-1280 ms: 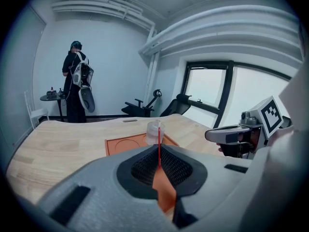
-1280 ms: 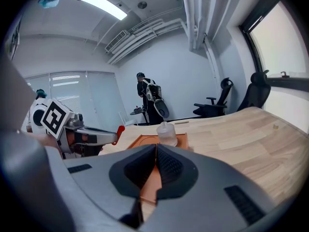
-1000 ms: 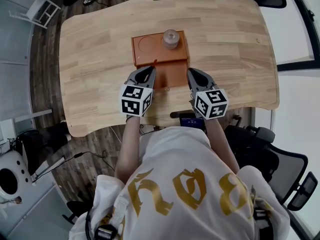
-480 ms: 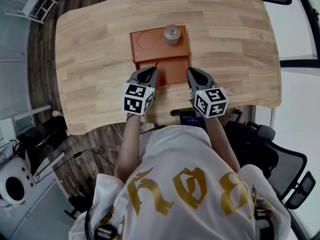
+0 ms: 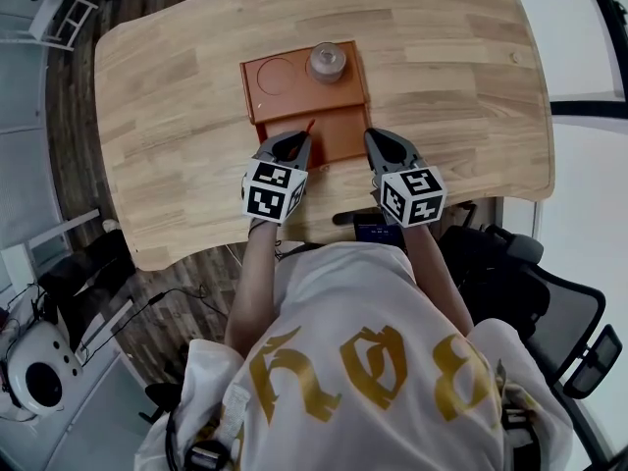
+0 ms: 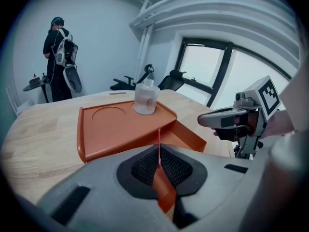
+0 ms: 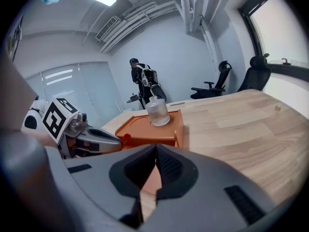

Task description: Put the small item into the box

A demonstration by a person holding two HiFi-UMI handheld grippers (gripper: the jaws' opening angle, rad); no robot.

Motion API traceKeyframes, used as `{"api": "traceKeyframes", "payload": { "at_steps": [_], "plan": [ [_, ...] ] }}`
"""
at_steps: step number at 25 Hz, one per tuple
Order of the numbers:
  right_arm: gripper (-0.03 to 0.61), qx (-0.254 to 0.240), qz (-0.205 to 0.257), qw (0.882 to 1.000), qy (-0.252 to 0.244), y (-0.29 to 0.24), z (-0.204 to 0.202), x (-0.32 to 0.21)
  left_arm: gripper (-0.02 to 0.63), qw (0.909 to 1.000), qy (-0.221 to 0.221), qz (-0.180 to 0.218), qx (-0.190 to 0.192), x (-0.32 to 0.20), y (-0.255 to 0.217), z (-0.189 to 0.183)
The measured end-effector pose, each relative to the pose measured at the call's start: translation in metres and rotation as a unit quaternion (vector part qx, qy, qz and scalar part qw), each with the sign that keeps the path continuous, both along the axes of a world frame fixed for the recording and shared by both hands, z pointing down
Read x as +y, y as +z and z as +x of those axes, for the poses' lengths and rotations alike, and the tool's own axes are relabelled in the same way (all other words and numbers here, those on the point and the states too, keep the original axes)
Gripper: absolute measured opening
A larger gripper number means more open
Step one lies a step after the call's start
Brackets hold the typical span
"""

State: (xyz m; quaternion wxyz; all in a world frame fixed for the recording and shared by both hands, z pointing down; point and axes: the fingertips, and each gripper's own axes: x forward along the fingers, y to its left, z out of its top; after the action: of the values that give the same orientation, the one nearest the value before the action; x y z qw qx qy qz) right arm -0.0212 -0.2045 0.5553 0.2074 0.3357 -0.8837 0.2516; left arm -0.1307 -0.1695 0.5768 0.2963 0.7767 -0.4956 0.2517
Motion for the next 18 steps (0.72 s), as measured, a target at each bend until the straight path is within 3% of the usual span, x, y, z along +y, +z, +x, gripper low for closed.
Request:
{"api": "traceKeyframes", "payload": {
  "at_steps": [8,18],
  "plan": [
    [0.012,-0.009,-0.019,1.000,0.005,0.009,0.001,-0.009,0.019,0.9993,0.023,-0.031,0.001,-0.007,0.021,0.010],
    [0.012,-0.028,-0.036,0.999,0.011,0.013,-0.002,-0.017,0.018,0.9932,0.069,-0.088,-0.032,-0.008,0.056,0.024]
  ]
}}
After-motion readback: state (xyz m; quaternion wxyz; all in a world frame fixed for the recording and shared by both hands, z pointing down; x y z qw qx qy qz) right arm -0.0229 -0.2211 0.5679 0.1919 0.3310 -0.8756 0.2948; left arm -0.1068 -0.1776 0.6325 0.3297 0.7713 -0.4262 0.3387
